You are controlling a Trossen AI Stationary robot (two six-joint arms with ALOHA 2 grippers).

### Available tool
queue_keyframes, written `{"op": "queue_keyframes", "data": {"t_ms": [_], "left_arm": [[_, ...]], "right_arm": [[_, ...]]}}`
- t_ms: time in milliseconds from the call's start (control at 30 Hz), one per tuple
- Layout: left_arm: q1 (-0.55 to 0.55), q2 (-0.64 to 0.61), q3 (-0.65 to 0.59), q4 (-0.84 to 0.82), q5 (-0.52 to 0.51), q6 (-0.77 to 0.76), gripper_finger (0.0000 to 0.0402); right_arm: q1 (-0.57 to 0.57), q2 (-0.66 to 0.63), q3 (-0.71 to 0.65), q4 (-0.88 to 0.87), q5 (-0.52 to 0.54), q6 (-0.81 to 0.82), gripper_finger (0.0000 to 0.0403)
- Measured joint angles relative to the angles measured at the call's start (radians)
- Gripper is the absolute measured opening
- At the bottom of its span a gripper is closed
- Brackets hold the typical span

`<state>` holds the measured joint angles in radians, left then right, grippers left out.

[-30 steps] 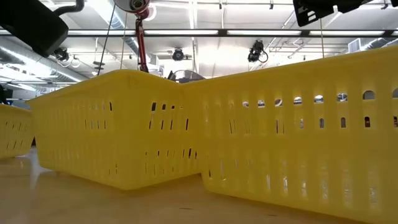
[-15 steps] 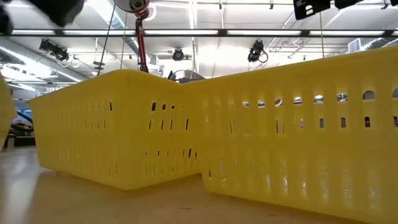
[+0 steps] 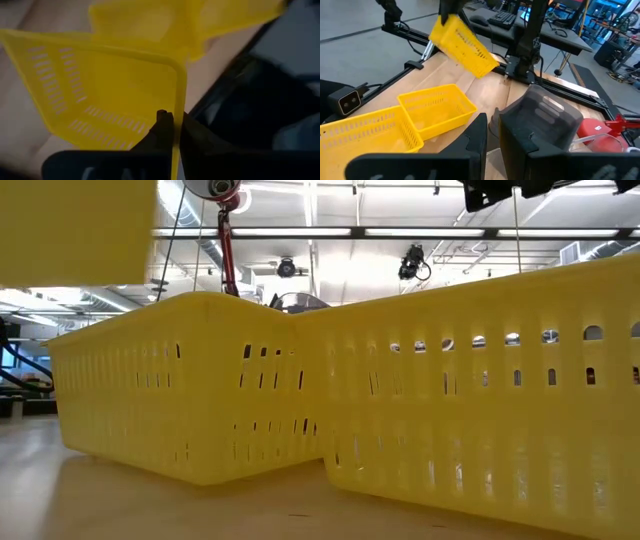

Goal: Stack baskets by color
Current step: Stack the left yellow bin on the middle yellow bin

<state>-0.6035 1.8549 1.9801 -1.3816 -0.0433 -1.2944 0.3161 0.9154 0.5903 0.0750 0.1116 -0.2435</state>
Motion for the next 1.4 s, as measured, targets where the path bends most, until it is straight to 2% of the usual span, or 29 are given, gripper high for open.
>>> {"op": "queue_keyframes", "data": {"t_ms": [100, 267, 400, 667, 800, 1100, 1400], "left_arm": [[0.007, 0.0, 0.061, 0.02, -0.063, 0.037, 0.0015], [0.029, 0.0, 0.061, 0.149, -0.067, 0.08, 0.0018], [0.048, 0.007, 0.018, 0.295, -0.036, 0.11, 0.0016], [0.079, 0.011, -0.132, 0.336, 0.048, 0.07, 0.0016], [0.097, 0.011, -0.205, 0.439, 0.1, 0.071, 0.0016], [0.135, 0.011, -0.333, 0.416, 0.132, -0.003, 0.0016], [0.143, 0.011, -0.335, 0.146, 0.134, 0.005, 0.0016]], "right_arm": [[0.0, 0.0, 0.0, 0.0, -0.001, 0.002, 0.0052], [0.002, 0.0, 0.0, -0.001, -0.001, 0.003, 0.0052], [0.002, 0.0, 0.0, -0.001, -0.001, 0.002, 0.0052], [0.002, 0.0, 0.0, -0.001, -0.026, 0.001, 0.0052], [0.002, 0.0, 0.0, -0.001, -0.027, 0.0, 0.0052], [0.002, 0.0, 0.0, -0.001, -0.027, 0.0, 0.0051], [0.002, 0.0, 0.0, -0.001, -0.027, -0.003, 0.0052]]}}
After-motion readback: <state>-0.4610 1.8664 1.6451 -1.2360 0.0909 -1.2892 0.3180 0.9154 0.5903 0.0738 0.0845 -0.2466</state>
